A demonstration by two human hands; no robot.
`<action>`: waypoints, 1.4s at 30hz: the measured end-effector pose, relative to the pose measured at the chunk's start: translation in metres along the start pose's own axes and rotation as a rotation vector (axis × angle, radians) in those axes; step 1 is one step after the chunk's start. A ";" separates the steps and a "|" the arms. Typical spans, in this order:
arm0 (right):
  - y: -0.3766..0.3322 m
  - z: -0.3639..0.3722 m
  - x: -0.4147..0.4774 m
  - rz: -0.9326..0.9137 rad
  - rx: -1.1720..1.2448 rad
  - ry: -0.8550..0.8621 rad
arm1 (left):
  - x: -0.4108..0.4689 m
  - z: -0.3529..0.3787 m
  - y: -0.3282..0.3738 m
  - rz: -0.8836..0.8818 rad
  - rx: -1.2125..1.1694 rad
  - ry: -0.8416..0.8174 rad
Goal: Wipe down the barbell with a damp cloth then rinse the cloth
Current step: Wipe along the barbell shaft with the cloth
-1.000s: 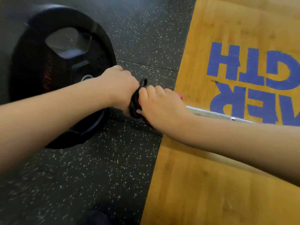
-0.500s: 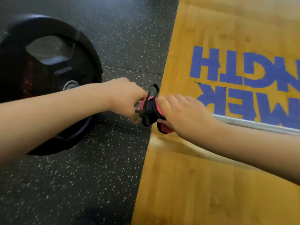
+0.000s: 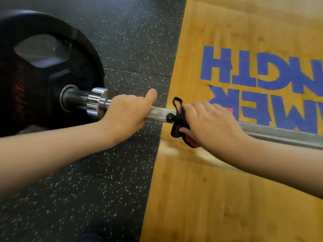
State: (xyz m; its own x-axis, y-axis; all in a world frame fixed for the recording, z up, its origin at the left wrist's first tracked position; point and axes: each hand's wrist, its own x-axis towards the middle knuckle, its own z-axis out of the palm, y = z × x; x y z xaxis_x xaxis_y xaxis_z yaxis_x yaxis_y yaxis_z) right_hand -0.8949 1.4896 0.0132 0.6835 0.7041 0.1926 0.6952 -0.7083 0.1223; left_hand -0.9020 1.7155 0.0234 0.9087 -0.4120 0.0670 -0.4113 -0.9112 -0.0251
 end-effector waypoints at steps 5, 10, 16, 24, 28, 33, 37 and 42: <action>-0.037 0.006 0.042 -0.007 0.012 0.081 | -0.001 -0.006 -0.002 -0.001 -0.156 -0.067; -0.066 0.012 0.075 0.000 0.008 0.070 | 0.004 -0.024 -0.035 0.088 -0.086 -0.251; -0.043 0.009 0.057 -0.049 -0.067 0.146 | 0.018 -0.036 -0.028 0.069 -0.004 -0.520; 0.025 -0.003 -0.024 0.000 0.030 0.001 | 0.052 -0.024 -0.029 -0.085 -0.494 -0.960; 0.035 -0.007 -0.037 0.040 0.033 -0.025 | 0.049 -0.027 -0.025 -0.069 -0.431 -0.926; 0.005 -0.001 -0.007 0.021 0.005 0.015 | 0.016 -0.013 -0.014 -0.076 -0.012 -0.334; -0.042 0.010 0.042 -0.018 0.033 0.087 | -0.007 -0.004 -0.009 -0.015 -0.086 0.011; -0.085 0.019 0.077 -0.025 -0.047 0.130 | -0.032 -0.022 -0.019 -0.053 -0.013 -0.033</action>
State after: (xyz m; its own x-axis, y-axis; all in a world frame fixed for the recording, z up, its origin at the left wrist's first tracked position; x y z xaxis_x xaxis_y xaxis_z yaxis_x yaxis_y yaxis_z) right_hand -0.8972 1.6050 -0.0008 0.6296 0.7110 0.3133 0.6981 -0.6947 0.1736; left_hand -0.9251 1.7459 0.0434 0.9311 -0.3631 0.0354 -0.3630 -0.9317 -0.0096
